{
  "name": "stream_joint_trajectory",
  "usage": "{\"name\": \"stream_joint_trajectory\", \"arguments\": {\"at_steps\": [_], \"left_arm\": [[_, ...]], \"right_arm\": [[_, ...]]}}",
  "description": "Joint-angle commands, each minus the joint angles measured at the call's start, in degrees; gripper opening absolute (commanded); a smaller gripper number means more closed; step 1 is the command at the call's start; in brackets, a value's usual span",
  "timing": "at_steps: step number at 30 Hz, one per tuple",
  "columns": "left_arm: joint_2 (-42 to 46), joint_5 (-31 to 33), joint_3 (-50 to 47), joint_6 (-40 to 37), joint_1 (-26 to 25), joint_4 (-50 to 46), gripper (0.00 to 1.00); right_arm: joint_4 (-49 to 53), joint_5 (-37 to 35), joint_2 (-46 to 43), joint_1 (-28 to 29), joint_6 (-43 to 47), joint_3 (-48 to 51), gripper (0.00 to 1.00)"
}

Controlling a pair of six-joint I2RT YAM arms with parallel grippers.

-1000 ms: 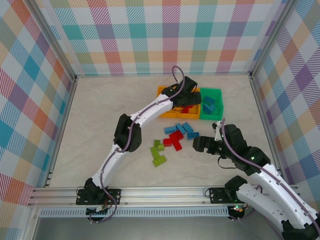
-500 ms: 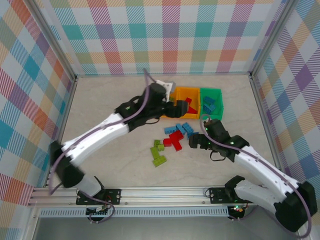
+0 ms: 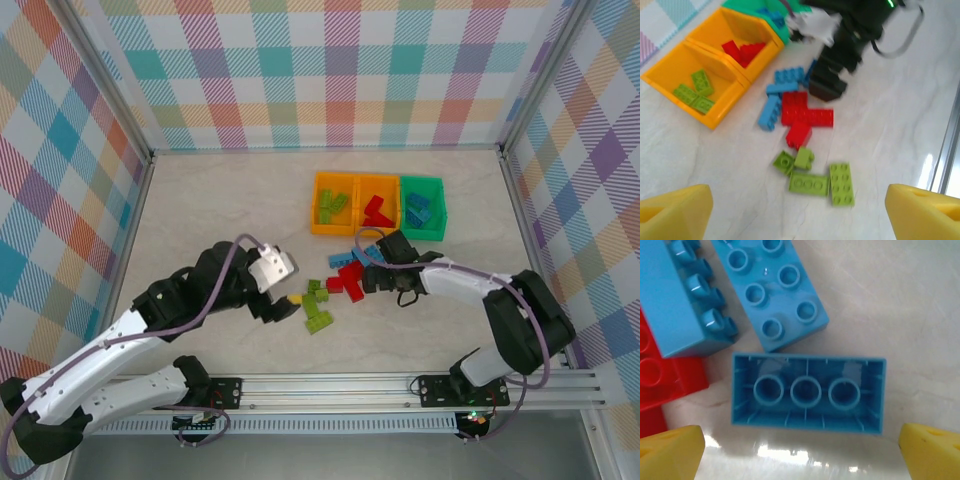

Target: Sort the legos into containers by color

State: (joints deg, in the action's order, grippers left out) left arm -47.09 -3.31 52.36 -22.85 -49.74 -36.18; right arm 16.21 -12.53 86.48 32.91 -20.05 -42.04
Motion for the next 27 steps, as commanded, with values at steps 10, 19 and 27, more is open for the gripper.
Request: {"name": "stream_joint_trajectory", "arguments": {"at_steps": [10,19,27], "left_arm": [[2.0,-17.7,-5.9,-22.5,0.2,-6.2,1.00],[4.7,-15.6,-9.4,-23.7,0.5,-1.6,1.00],[7.0,-14.6,-11.7,-24.2,3.0,3.3,1.00]], "right_arm": [[-4.5,-3.9,4.8,-0.4,2.3,-2.8,0.68],[1.8,-4.6,-8.1,-0.4,0.1,0.0,0.53],[3.6,-6.9,-18.7,-7.9,3.0,-4.3,0.49]]}}
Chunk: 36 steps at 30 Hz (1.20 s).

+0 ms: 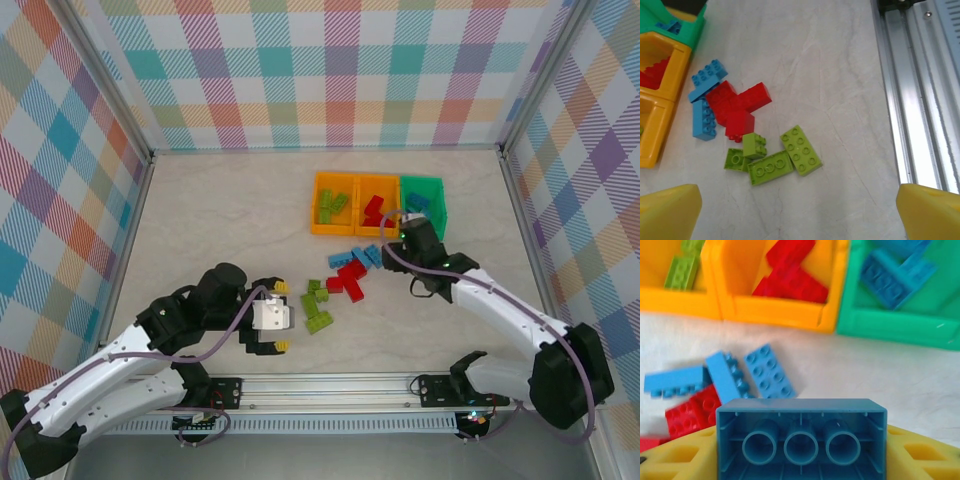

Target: Sort the legos into containers by color

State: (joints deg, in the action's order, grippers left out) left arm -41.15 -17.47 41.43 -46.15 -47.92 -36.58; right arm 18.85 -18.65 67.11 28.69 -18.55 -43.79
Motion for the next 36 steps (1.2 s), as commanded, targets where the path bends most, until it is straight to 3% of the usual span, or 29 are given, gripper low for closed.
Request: {"name": "stream_joint_trajectory", "arguments": {"at_steps": [1,5,9,12,16,23,28,30,33,36], "left_arm": [[1.4,-0.5,-1.2,-0.8,1.5,4.3,1.00],[2.0,0.2,-2.1,-0.7,2.2,5.4,1.00],[3.1,1.0,-2.3,-0.3,3.1,5.5,1.00],[4.1,0.8,-3.1,0.0,3.6,6.5,1.00],[3.8,0.9,-3.7,0.8,3.7,7.3,1.00],[3.1,2.0,-4.1,1.1,3.7,7.9,1.00],[2.8,5.6,-4.4,6.4,3.9,10.9,1.00],[2.2,7.6,-3.8,13.1,4.9,13.2,1.00],[-0.5,10.5,-0.2,24.5,6.8,13.9,1.00],[-5.9,20.3,6.9,37.6,6.8,10.1,1.00]], "right_arm": [[0.1,0.4,1.9,-6.0,2.5,-4.0,0.49],[-4.3,4.6,11.9,-14.0,5.5,-11.0,0.48],[-6.7,8.1,24.4,-18.2,6.4,-19.6,0.49],[-5.3,9.0,32.0,-19.7,5.6,-27.0,0.62],[-2.7,9.2,34.9,-20.4,4.9,-32.8,0.81],[-0.3,12.3,30.0,-20.4,3.9,-32.8,0.87],[4.1,27.5,20.3,-20.4,1.8,-29.0,0.93],[4.7,33.7,14.1,-19.7,-0.5,-24.6,0.94],[7.2,36.7,4.1,-16.2,-3.5,-17.1,0.93],[13.5,36.5,-5.1,-8.5,-5.9,-12.9,0.93]]}}
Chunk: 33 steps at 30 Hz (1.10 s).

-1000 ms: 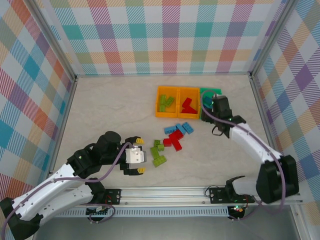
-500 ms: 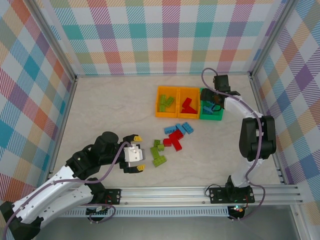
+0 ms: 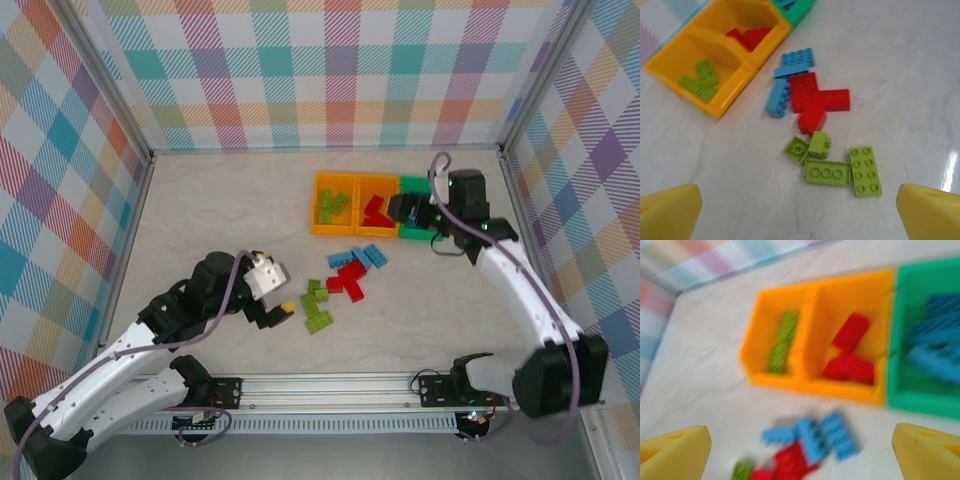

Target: Sort the legos into containers by color

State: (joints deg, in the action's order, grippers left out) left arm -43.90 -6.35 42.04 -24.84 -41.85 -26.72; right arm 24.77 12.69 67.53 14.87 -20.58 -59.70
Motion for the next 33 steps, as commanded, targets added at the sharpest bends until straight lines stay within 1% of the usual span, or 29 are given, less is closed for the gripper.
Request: {"name": "stream_joint_trajectory", "arguments": {"at_steps": [1,2,3,5,7,8,9,11,12,15,18,20,24,26,29,33], "left_arm": [[-5.1,12.1,8.4,21.3,0.7,-1.6,1.00],[-7.5,14.7,10.6,26.8,0.7,-4.4,1.00],[-9.6,15.9,12.5,31.4,0.7,-6.9,1.00],[-13.0,16.6,14.1,39.5,0.6,-9.9,1.00],[-15.3,15.4,13.3,47.7,0.4,-10.7,1.00],[-16.0,13.7,12.4,51.3,-0.1,-10.3,1.00],[-16.5,11.6,11.2,53.1,-1.2,-9.2,1.00],[-17.9,8.0,8.9,53.3,-4.9,-6.2,1.00],[-18.9,7.7,8.1,52.8,-7.5,-5.2,1.00],[-23.7,8.5,7.4,52.6,-13.7,-5.0,0.99],[-29.9,10.6,7.4,53.9,-17.2,-5.8,0.91],[-33.1,9.7,6.7,53.3,-18.2,-4.2,0.86],[-37.6,6.0,5.6,48.8,-19.1,-0.4,0.79],[-39.7,6.4,5.7,47.1,-19.3,-0.8,0.76],[-41.8,8.5,5.6,45.3,-19.8,-0.9,0.75],[-42.0,8.5,4.7,43.6,-19.9,2.8,0.73]], "right_arm": [[10.1,4.1,-7.7,8.2,-4.5,3.8,0.93],[13.0,3.1,-9.7,11.5,-5.5,4.3,0.93],[15.8,2.6,-11.0,14.2,-6.4,4.5,0.93],[21.4,1.6,-12.0,18.2,-8.1,4.1,0.93],[25.7,0.9,-12.1,21.6,-8.8,3.5,0.93],[27.3,0.5,-11.9,23.0,-8.8,3.3,0.93],[28.9,-0.2,-11.8,24.0,-8.9,3.2,0.93],[30.7,-1.5,-11.8,25.0,-9.2,3.3,0.93],[31.2,-1.6,-12.0,25.1,-9.2,3.5,0.94],[30.6,-2.4,-13.5,25.1,-9.5,4.6,0.94],[30.0,-3.1,-14.8,25.2,-9.8,5.5,0.94],[29.7,-3.1,-15.0,25.2,-9.9,5.9,0.94],[29.1,-2.9,-15.2,25.2,-9.9,6.6,0.95],[28.6,-2.9,-15.3,25.2,-10.1,6.7,0.95],[28.0,-2.9,-15.4,25.2,-10.4,6.8,0.95],[27.3,-2.8,-15.3,25.2,-10.5,6.8,0.95]]}}
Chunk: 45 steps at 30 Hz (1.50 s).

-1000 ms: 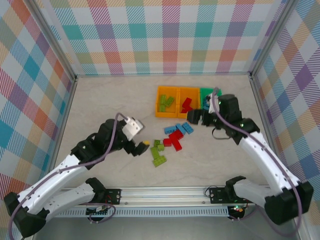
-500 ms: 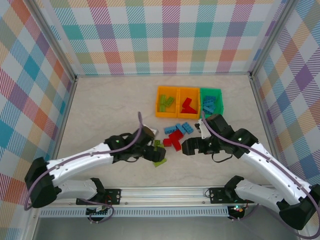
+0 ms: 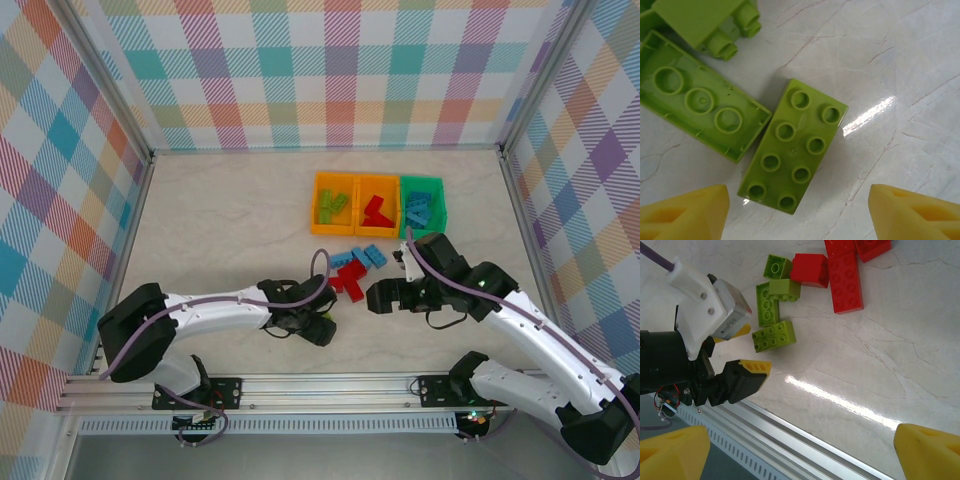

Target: Sort the legos into containers by color

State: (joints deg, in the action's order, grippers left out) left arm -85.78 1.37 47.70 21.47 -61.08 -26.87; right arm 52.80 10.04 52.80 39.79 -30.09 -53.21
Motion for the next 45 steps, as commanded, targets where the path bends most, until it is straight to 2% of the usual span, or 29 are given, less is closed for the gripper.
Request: {"name": "stream_joint_trajectory", "arguments": {"at_steps": [1,8,15,17,20,26,29,31,34,41,45], "left_arm": [[-0.3,1.1,-1.1,-3.0,-0.7,3.4,0.72],[-4.2,4.4,-1.9,-4.3,-0.9,3.4,0.67],[-5.2,4.0,-2.3,-4.2,-1.9,4.2,0.39],[-4.5,3.4,-2.4,-4.5,-2.5,4.2,0.35],[-1.6,1.4,-3.4,-4.7,-2.9,5.0,0.31],[9.4,-0.1,-3.4,-4.6,-2.9,5.9,0.25],[13.9,4.8,-1.0,-4.0,-2.4,5.2,0.19],[14.3,9.3,1.3,-3.4,-1.0,4.4,0.19],[10.4,14.0,6.0,-3.4,3.2,5.4,0.19],[-10.1,15.1,25.6,-6.1,15.8,10.4,0.19],[-22.9,14.7,39.2,-8.5,20.4,10.4,0.19]], "right_arm": [[-0.8,0.0,-0.6,0.3,-1.1,0.2,0.95],[-1.5,-0.1,-0.4,0.2,-1.2,-0.1,0.95],[-1.7,-0.2,0.0,0.3,-1.1,0.0,0.96],[-1.8,0.2,-0.1,0.2,-0.8,0.2,0.96],[-1.8,1.8,-0.3,0.3,0.3,0.3,0.96],[-5.2,4.3,-2.7,0.2,0.5,0.2,0.96],[-9.0,2.9,-5.8,0.3,-0.5,0.8,0.97],[-11.6,1.3,-8.1,0.2,-0.5,1.9,0.97],[-14.9,-2.2,-11.0,0.2,-0.5,3.5,0.98],[-16.8,-4.0,-11.8,0.2,-1.5,3.5,0.98],[-16.5,-3.6,-12.3,0.2,-2.5,4.1,0.98]]}}
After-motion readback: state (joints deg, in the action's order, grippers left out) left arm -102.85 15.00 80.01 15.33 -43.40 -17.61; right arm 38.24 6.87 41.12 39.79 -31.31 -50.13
